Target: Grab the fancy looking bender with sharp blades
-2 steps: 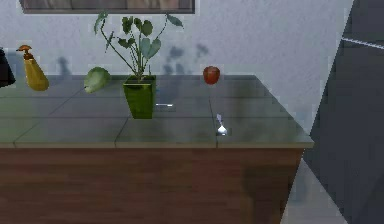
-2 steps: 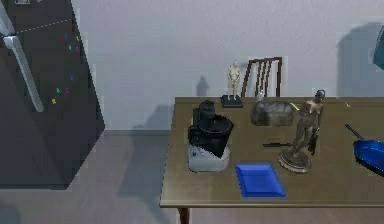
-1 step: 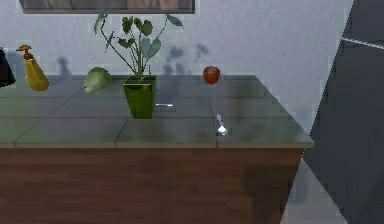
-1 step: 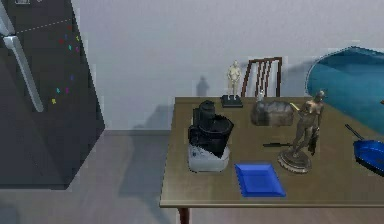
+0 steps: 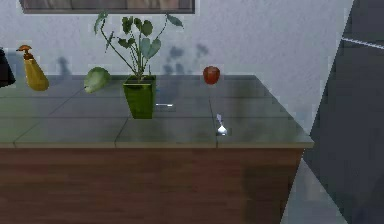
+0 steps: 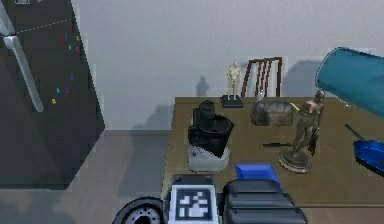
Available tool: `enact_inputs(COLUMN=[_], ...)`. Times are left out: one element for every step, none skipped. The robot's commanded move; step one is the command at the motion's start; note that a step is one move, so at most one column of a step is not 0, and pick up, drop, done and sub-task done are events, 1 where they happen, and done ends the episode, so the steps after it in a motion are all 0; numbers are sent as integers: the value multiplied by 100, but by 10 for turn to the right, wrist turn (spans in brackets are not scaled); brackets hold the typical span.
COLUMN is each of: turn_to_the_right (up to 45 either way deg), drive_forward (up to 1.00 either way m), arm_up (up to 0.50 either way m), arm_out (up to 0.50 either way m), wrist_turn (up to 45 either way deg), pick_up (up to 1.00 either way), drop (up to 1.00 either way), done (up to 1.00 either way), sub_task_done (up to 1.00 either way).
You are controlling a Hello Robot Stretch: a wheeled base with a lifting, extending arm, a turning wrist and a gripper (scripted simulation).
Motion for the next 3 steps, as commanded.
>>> enact_inputs(turn_to_the_right=[0,0,0], drive_forward=[0,0,0], arm_up=[0,0,0], arm_out=[42,0,0], wrist_turn=[0,450,450], pick_up=[0,0,0], drop=[0,0,0], done=[0,0,0], sub_task_done=[0,0,0])
